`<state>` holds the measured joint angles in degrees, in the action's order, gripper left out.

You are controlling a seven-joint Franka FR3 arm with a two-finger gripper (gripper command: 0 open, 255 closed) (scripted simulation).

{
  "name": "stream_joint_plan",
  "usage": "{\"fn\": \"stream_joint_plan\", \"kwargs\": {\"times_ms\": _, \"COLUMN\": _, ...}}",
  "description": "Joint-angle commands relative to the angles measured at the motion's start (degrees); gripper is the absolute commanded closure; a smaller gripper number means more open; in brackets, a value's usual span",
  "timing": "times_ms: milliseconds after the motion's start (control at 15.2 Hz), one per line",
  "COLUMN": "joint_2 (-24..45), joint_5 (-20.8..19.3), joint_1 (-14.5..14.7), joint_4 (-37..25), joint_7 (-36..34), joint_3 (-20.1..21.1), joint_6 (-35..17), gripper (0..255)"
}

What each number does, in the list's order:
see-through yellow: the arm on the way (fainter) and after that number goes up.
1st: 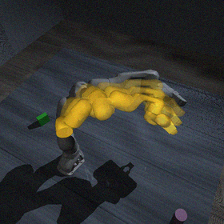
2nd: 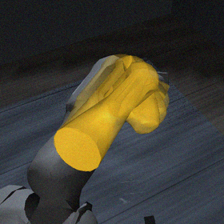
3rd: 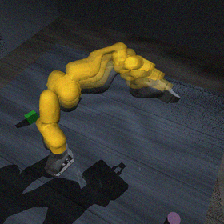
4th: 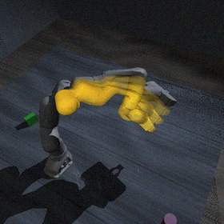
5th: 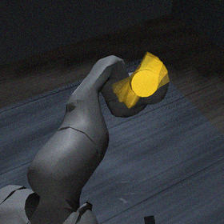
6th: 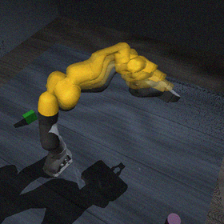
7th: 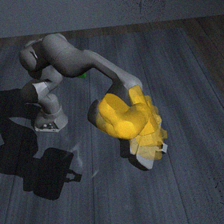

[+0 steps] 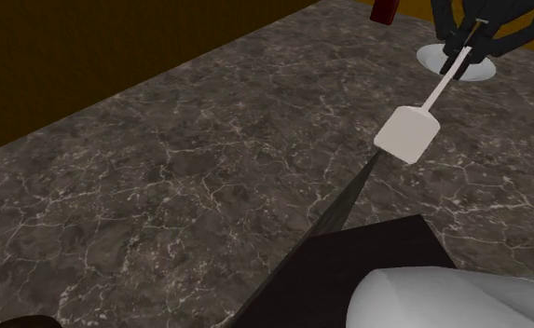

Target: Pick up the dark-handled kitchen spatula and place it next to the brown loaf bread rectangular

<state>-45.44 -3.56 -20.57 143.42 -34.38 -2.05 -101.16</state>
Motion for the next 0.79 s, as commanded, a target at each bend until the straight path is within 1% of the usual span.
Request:
{"fn": "stream_joint_plan", "kwargs": {"times_ms": 0, "joint_2": 2.5, "joint_5": -1.6, "joint_1": -1.1, "joint_4": -1.5, "joint_7": 2.8, "joint_3": -2.6, "joint_6": -1.1, "gripper": 255}}
{"fn": "stream_joint_plan", "kwargs": {"times_ms": 396, "joint_2": 11.4, "joint_5": -4.5, "joint_1": -3.1, "joint_4": -7.9, "joint_7": 10.0, "joint_3": -9.2, "joint_6": -4.2, "gripper": 255}}
{"fn": "stream_joint_plan", "kwargs": {"times_ms": 726, "joint_2": 19.7, "joint_5": -4.9, "joint_1": -4.0, "joint_4": -14.9, "joint_7": 16.1, "joint_3": -14.5, "joint_6": -6.1, "gripper": 255}}
